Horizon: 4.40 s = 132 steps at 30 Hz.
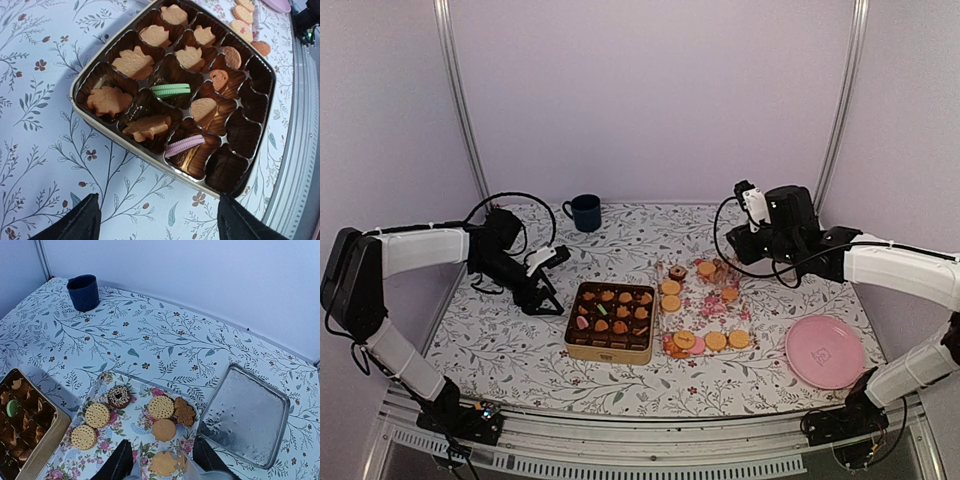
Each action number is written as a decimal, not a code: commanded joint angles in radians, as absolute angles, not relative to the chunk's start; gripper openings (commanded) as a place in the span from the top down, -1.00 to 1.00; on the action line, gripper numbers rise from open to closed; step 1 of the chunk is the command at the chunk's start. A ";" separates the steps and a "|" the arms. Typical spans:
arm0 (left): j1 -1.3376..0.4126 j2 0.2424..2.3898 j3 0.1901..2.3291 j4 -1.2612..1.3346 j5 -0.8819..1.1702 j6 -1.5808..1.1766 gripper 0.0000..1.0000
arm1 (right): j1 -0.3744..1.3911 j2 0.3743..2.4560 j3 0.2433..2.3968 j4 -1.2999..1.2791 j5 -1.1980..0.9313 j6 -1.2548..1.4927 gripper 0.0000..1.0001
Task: Pack the cookies
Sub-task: Pick up the fake cookies from the plate, then place the fake cookies in the empty pocket of the box, then pick up the fake cookies from the plate.
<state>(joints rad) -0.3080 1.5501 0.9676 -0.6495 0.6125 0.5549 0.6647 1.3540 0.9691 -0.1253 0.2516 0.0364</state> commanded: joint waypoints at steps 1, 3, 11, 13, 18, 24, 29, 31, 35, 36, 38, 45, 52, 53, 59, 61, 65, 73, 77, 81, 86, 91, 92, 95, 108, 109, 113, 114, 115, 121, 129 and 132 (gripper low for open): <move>-0.298 1.539 0.963 -0.660 0.610 0.578 -0.61 | 0.639 1.391 0.959 -0.064 0.228 0.013 0.18; -0.298 1.539 0.962 -0.665 0.607 0.583 -0.61 | 0.637 1.407 0.960 -0.054 0.220 0.011 0.18; -0.296 1.534 0.966 -0.679 0.613 0.597 -0.60 | 0.627 1.456 0.939 -0.040 0.211 0.012 0.18; -0.295 1.534 0.968 -0.681 0.612 0.598 -0.60 | 0.627 1.454 0.930 -0.042 0.214 0.011 0.19; -0.295 1.539 0.972 -0.681 0.615 0.597 -0.60 | 0.628 1.422 0.893 -0.049 0.213 0.012 0.20; -0.296 1.542 0.971 -0.681 0.614 0.595 -0.59 | 0.627 1.376 0.870 -0.055 0.180 0.041 0.55; -0.280 1.539 0.955 -0.683 0.598 0.606 -0.58 | 0.629 1.340 0.898 -0.072 0.147 0.062 0.83; -0.266 1.541 0.940 -0.679 0.588 0.615 -0.58 | 0.636 1.325 0.922 -0.089 0.133 0.073 0.94; -0.241 1.548 0.898 -0.652 0.567 0.624 -0.54 | 0.709 1.310 0.992 -0.113 0.129 0.105 1.00; -0.240 1.549 0.887 -0.641 0.566 0.623 -0.53 | 0.749 1.313 1.013 -0.114 0.130 0.119 1.00; -0.240 1.549 0.870 -0.622 0.568 0.617 -0.53 | 0.829 1.331 1.057 -0.097 0.138 0.152 1.00; -0.214 1.557 0.851 -0.599 0.602 0.609 -0.53 | 1.070 1.563 1.299 -0.011 0.163 0.198 1.00; -0.135 1.559 0.845 -0.604 0.646 0.618 -0.53 | 1.157 1.799 1.487 0.085 0.154 0.198 1.00; -0.128 1.557 0.841 -0.604 0.649 0.621 -0.53 | 1.164 1.824 1.503 0.089 0.148 0.203 1.00; -0.102 1.550 0.827 -0.602 0.654 0.633 -0.53 | 1.194 1.916 1.558 0.098 0.128 0.216 1.00; -0.099 1.546 0.825 -0.605 0.657 0.638 -0.53 | 1.200 1.922 1.558 0.099 0.127 0.225 1.00; -0.097 1.542 0.824 -0.606 0.662 0.640 -0.53 | 1.212 1.922 1.554 0.086 0.134 0.228 0.98; -0.097 1.533 0.818 -0.607 0.667 0.637 -0.54 | 1.234 1.916 1.529 0.083 0.155 0.239 0.80; -0.098 1.523 0.816 -0.609 0.662 0.638 -0.55 | 1.238 1.914 1.525 0.083 0.172 0.240 0.64; -0.098 1.519 0.816 -0.615 0.661 0.641 -0.55 | 1.238 1.898 1.522 0.083 0.193 0.228 0.47; -0.097 1.515 0.817 -0.617 0.666 0.640 -0.55 | 1.238 1.873 1.510 0.084 0.208 0.211 0.38; -0.099 1.513 0.819 -0.621 0.669 0.640 -0.55 | 1.237 1.862 1.501 0.086 0.201 0.217 0.35; -0.099 1.513 0.819 -0.621 0.671 0.639 -0.55 | 1.238 1.857 1.498 0.087 0.207 0.220 0.36; -0.100 1.513 0.817 -0.621 0.678 0.643 -0.55 | 1.233 1.829 1.498 0.086 0.230 0.218 0.35; -0.224 1.515 0.832 -0.588 0.734 0.564 -0.52 | 1.120 1.634 1.375 0.048 0.281 0.178 0.35; -0.247 1.518 0.836 -0.582 0.737 0.552 -0.52 | 1.108 1.619 1.358 0.045 0.289 0.176 0.35; -0.335 1.550 0.842 -0.548 0.739 0.501 -0.51 | 1.035 1.558 1.284 0.013 0.315 0.172 0.34; -0.347 1.556 0.840 -0.538 0.737 0.492 -0.50 | 1.017 1.543 1.266 0.004 0.317 0.174 0.33; -0.355 1.563 0.837 -0.526 0.732 0.484 -0.50 | 0.996 1.529 1.248 -0.003 0.318 0.177 0.33; -0.387 1.619 0.805 -0.454 0.670 0.441 -0.46 | 0.897 1.502 1.156 -0.039 0.316 0.171 0.32; -0.402 1.609 0.815 -0.482 0.643 0.465 -0.44 | 0.798 1.513 1.097 -0.042 0.312 0.163 0.32; -0.401 1.568 0.803 -0.494 0.662 0.480 -0.47 | 0.750 1.513 1.089 -0.042 0.303 0.155 0.31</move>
<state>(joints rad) -0.3843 1.6108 0.8200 -0.4877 0.6968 0.4507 0.8055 1.5318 1.0985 -0.0624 0.3023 0.1673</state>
